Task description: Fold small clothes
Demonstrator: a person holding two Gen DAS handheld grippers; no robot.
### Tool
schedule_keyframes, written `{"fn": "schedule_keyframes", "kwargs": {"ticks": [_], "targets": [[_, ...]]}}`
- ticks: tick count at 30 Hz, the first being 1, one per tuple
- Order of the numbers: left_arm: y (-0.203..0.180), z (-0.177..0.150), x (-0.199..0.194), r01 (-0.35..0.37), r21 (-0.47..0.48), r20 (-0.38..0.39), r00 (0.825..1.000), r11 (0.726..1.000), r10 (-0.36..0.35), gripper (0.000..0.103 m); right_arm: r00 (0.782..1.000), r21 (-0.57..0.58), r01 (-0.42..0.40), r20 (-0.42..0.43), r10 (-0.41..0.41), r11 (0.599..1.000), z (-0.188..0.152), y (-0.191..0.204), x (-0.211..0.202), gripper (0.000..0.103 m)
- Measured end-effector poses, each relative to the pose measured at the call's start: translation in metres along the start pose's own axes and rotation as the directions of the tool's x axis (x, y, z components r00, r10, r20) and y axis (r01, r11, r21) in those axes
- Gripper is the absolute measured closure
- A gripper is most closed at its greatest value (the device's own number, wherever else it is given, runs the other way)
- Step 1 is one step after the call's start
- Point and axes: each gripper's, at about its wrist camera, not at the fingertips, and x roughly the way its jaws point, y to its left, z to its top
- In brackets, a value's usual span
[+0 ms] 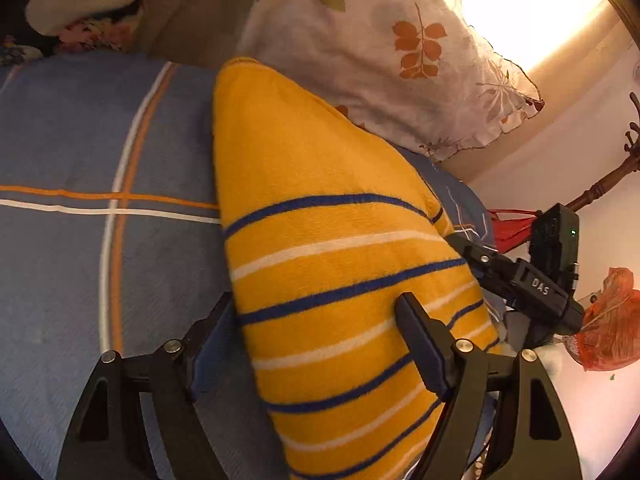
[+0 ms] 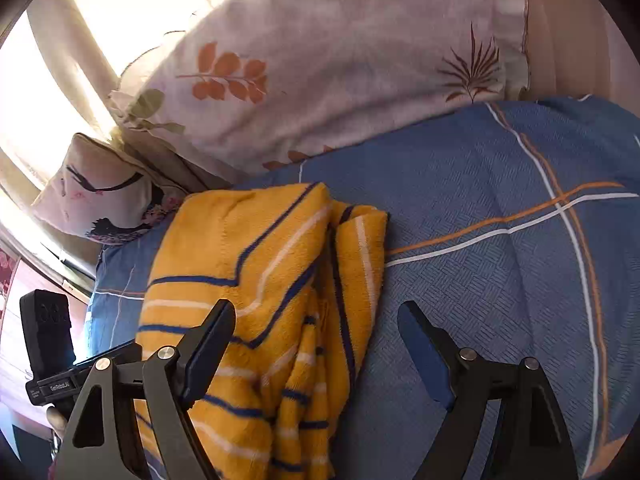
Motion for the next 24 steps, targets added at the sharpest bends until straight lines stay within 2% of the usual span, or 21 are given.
{"fn": "schedule_keyframes", "kwargs": {"ticks": [1, 2, 3, 4, 5, 7, 10, 13, 15, 17, 20, 22, 24], "targets": [[-0.001, 0.0, 0.006, 0.005, -0.003, -0.012, 1.0, 1.0, -0.005, 0.024, 1.0, 0.005, -0.016, -0.018, 0.016, 1.0, 0.0, 0.001, 0.009, 0.016], [-0.002, 0.0, 0.007, 0.004, -0.007, -0.017, 1.0, 1.0, -0.004, 0.027, 0.998, 0.008, -0.045, -0.043, 0.045, 0.999, 0.001, 0.004, 0.018, 0.026], [-0.004, 0.002, 0.003, 0.009, -0.01, -0.01, 1.0, 1.0, -0.01, 0.039, 0.996, 0.02, -0.065, -0.063, 0.066, 0.998, 0.001, 0.008, 0.024, 0.037], [-0.005, 0.005, -0.004, 0.017, -0.006, -0.004, 1.0, 1.0, -0.017, 0.051, 0.996, 0.026, -0.063, -0.063, 0.064, 0.998, 0.002, 0.012, 0.025, 0.054], [-0.007, 0.01, -0.014, 0.021, 0.0, 0.005, 1.0, 1.0, -0.021, 0.056, 0.996, 0.017, -0.064, -0.058, 0.065, 0.998, 0.004, 0.018, 0.023, 0.065], [-0.014, 0.021, -0.038, 0.008, 0.02, 0.045, 0.999, 1.0, -0.009, 0.058, 0.994, -0.003, -0.108, -0.033, 0.108, 0.994, 0.011, 0.03, 0.011, 0.073], [-0.027, 0.034, -0.07, -0.041, 0.075, 0.111, 0.993, 0.996, 0.033, 0.058, 0.984, -0.035, -0.173, 0.021, 0.174, 0.984, 0.017, 0.047, -0.007, 0.076], [-0.03, 0.036, -0.073, -0.163, 0.073, 0.103, 0.983, 0.984, 0.155, 0.052, 0.981, -0.041, -0.187, 0.038, 0.188, 0.982, 0.017, 0.055, -0.002, 0.076], [-0.018, 0.028, -0.062, -0.274, 0.072, 0.076, 0.96, 0.959, 0.269, 0.052, 0.992, -0.02, -0.128, 0.005, 0.128, 0.992, 0.014, 0.052, 0.017, 0.072], [-0.002, 0.013, -0.052, -0.355, 0.072, 0.048, 0.935, 0.932, 0.353, 0.052, 1.0, -0.029, -0.013, -0.004, 0.013, 1.0, 0.009, 0.048, 0.031, 0.07], [0.017, -0.007, -0.055, -0.309, 0.034, 0.03, 0.951, 0.95, 0.309, 0.049, 0.999, -0.002, -0.036, 0.021, 0.036, 0.999, 0.002, 0.043, 0.021, 0.064], [0.023, -0.018, -0.065, -0.297, 0.018, 0.041, 0.954, 0.955, 0.296, 0.048, 0.996, -0.042, -0.033, 0.077, 0.036, 0.999, 0.001, 0.055, 0.001, 0.064], [0.024, -0.029, -0.076, -0.29, -0.001, 0.064, 0.955, 0.957, 0.29, 0.048, 0.99, -0.093, -0.063, 0.12, 0.074, 0.994, 0.0, 0.075, -0.018, 0.064]]}}
